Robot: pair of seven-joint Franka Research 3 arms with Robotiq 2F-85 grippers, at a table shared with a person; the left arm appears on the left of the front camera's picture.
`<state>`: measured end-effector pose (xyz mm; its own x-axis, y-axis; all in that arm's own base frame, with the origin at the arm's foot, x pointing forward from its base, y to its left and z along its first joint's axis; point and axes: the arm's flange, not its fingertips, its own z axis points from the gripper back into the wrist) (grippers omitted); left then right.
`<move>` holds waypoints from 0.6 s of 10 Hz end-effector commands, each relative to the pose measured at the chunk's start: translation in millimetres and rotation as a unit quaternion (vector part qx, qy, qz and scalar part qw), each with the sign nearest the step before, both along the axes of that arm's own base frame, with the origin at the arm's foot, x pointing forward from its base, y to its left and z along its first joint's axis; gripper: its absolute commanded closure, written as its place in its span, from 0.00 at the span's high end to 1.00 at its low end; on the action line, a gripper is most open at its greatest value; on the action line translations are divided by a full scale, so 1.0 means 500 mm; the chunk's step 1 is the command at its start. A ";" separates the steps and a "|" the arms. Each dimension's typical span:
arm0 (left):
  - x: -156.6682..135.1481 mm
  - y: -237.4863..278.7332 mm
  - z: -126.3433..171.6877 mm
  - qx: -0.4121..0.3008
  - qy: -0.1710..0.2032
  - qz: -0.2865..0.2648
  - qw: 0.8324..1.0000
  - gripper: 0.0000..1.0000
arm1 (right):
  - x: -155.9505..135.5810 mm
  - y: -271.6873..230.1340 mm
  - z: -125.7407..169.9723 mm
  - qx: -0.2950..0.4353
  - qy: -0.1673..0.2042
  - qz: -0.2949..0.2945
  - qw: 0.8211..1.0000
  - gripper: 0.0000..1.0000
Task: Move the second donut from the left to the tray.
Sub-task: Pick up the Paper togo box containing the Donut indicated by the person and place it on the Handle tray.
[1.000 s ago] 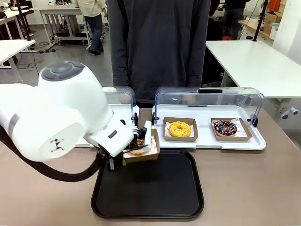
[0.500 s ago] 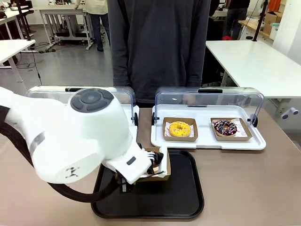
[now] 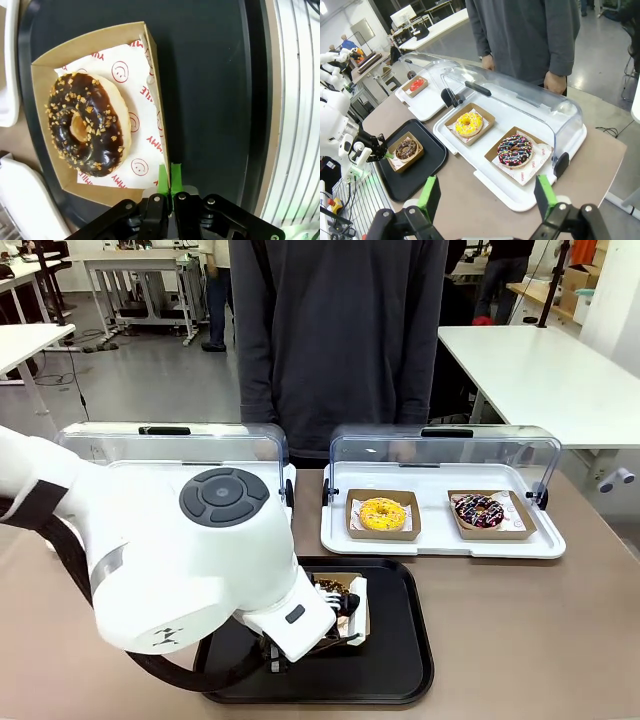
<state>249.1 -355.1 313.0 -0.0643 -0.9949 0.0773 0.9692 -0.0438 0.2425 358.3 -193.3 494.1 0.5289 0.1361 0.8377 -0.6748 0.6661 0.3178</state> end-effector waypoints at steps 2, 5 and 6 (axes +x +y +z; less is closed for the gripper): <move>-0.032 0.048 -0.038 -0.001 -0.007 0.021 1.000 0.01 | 0.004 0.001 0.001 0.006 -0.014 0.001 1.000 1.00; -0.031 0.049 -0.037 -0.005 -0.003 0.017 1.000 0.58 | 0.004 0.001 0.001 0.006 -0.014 0.001 1.000 1.00; -0.037 0.053 -0.025 -0.006 0.011 0.017 1.000 1.00 | 0.004 0.001 0.001 0.006 -0.014 0.001 1.000 1.00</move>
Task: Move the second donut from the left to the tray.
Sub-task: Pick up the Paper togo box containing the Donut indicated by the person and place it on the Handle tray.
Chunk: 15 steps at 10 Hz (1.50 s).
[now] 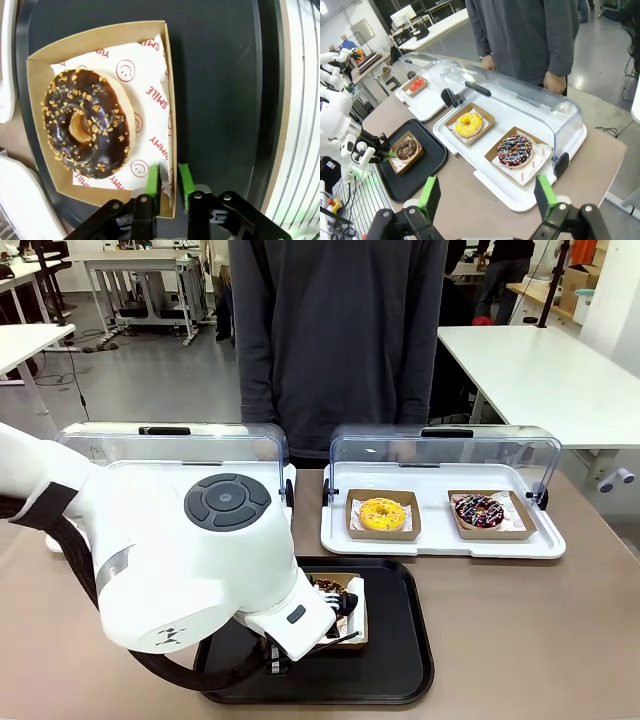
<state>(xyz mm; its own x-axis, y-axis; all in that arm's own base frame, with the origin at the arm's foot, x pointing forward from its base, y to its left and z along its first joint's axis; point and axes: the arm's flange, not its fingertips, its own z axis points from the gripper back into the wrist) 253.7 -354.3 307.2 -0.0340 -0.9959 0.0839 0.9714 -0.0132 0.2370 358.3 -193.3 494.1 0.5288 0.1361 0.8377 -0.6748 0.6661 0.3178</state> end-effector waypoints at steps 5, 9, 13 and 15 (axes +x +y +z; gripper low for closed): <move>-0.057 0.086 0.100 -0.032 0.042 -0.005 0.999 1.00 | 0.004 0.001 0.001 0.006 -0.014 0.001 1.000 1.00; -0.083 0.109 0.159 -0.030 0.024 0.007 0.999 1.00 | 0.004 0.001 0.001 0.006 -0.014 0.001 1.000 1.00; -0.039 0.048 0.206 -0.026 0.022 0.020 0.999 1.00 | 0.004 0.001 0.001 0.006 -0.014 0.001 1.000 1.00; -0.039 0.048 0.206 -0.026 0.022 0.020 0.999 1.00 | 0.004 0.001 0.001 0.006 -0.014 0.001 1.000 1.00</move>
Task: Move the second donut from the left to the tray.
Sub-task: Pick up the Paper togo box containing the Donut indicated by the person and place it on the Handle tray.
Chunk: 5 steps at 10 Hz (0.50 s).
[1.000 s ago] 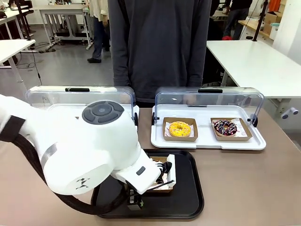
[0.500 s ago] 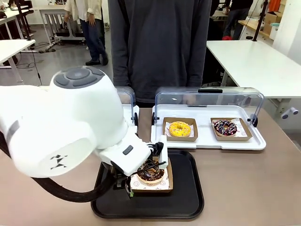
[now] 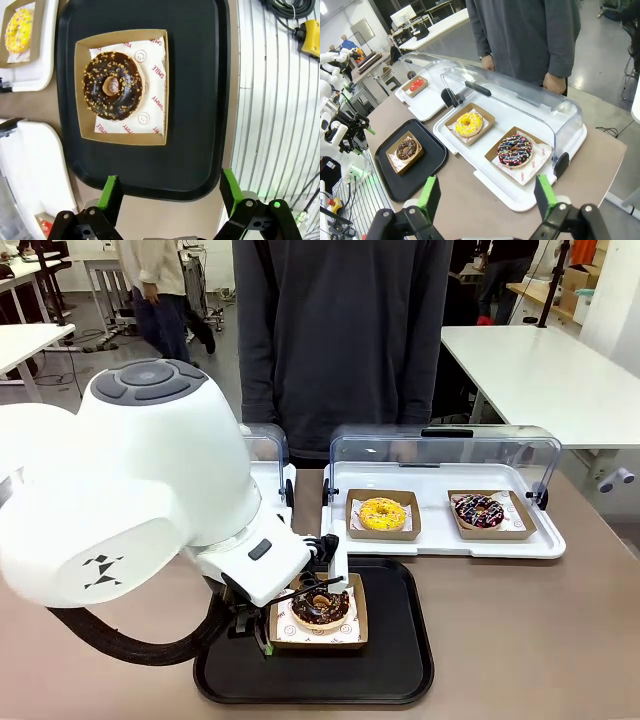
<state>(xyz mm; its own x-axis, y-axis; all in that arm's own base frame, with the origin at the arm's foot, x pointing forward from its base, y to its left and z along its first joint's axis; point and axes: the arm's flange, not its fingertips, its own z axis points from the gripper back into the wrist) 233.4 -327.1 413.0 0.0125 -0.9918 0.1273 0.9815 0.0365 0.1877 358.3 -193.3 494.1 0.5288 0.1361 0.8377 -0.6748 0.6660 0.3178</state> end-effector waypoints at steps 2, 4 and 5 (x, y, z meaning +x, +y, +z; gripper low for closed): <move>0.001 -0.007 -0.006 -0.004 -0.003 0.000 1.000 1.00 | 0.004 0.001 0.001 0.006 -0.014 0.001 1.000 1.00; 0.001 -0.007 -0.006 -0.004 -0.003 0.000 1.000 1.00 | 0.004 0.001 0.001 0.006 -0.014 0.001 1.000 1.00; 0.001 -0.007 -0.006 -0.004 -0.003 0.000 1.000 1.00 | 0.004 0.001 0.001 0.006 -0.014 0.001 1.000 1.00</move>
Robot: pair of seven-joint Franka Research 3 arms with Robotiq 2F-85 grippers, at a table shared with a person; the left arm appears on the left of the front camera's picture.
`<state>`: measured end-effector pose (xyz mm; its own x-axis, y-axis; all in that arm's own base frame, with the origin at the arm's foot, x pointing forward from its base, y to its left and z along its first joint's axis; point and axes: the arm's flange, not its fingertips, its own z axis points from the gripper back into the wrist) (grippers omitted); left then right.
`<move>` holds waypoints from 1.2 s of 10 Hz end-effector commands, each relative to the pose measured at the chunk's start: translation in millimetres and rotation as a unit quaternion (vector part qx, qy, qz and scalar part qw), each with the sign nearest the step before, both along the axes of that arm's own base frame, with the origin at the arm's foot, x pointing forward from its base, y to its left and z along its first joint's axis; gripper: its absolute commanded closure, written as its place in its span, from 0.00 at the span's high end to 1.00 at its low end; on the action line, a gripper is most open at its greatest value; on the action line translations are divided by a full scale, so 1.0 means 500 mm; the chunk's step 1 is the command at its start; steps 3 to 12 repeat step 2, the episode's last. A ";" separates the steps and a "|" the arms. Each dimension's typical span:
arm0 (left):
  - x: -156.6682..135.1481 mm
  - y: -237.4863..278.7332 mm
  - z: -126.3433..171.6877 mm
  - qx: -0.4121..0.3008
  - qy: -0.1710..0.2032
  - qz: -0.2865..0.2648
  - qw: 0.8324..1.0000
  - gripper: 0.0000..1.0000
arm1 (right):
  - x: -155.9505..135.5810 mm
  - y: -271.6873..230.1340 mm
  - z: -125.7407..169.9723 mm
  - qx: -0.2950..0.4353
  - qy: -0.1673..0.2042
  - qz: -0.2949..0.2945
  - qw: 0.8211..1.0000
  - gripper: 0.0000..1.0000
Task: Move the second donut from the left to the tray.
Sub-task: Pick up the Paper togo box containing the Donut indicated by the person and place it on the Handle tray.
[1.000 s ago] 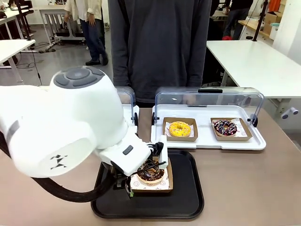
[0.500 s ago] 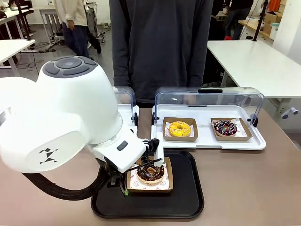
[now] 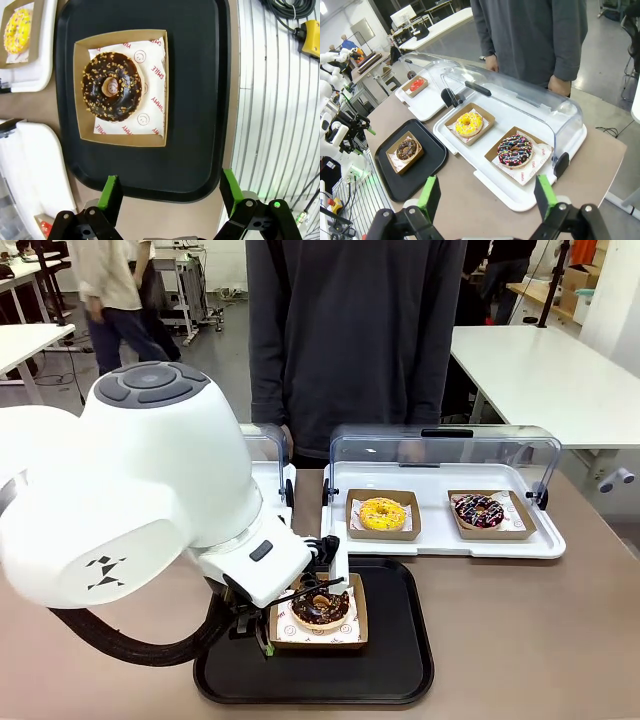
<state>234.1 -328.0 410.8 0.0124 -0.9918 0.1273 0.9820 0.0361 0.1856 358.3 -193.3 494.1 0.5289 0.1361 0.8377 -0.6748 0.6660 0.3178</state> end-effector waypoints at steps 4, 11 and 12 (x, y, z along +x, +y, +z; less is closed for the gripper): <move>0.000 -0.005 -0.001 -0.004 -0.004 0.000 1.000 1.00 | 0.004 0.001 0.001 0.006 -0.014 0.001 1.000 1.00; 0.000 -0.005 -0.001 -0.004 -0.004 0.000 1.000 1.00 | 0.004 0.001 0.001 0.006 -0.014 0.001 1.000 1.00; 0.000 -0.005 -0.001 -0.004 -0.004 0.000 1.000 1.00 | 0.004 0.001 0.001 0.006 -0.014 0.001 1.000 1.00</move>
